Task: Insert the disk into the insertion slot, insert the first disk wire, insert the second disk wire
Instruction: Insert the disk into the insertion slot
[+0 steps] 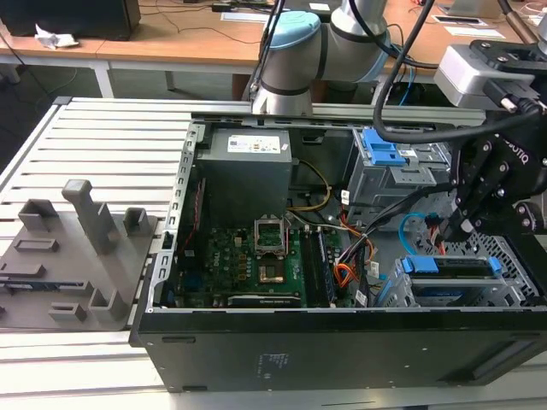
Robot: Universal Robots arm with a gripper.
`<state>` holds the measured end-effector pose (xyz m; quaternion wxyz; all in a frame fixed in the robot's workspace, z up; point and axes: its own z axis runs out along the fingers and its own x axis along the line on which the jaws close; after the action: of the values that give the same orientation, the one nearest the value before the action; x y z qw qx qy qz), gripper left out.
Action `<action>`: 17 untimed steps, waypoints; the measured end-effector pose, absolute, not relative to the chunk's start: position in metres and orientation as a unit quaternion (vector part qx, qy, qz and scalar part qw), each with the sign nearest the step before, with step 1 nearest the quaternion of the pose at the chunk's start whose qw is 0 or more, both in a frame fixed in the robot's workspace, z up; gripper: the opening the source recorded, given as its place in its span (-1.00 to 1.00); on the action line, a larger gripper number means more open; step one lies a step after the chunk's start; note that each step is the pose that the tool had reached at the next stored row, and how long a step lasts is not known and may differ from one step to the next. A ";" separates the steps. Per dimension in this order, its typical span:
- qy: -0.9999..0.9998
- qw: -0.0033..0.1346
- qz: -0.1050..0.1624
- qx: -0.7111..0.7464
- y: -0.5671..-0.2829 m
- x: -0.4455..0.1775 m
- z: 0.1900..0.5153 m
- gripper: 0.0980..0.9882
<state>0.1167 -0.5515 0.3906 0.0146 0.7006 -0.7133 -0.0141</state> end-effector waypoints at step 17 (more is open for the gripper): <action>-0.713 0.016 -0.015 0.701 -0.549 0.137 0.362 -0.98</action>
<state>0.1366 -0.5492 0.3616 0.0157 0.7007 -0.7131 -0.0151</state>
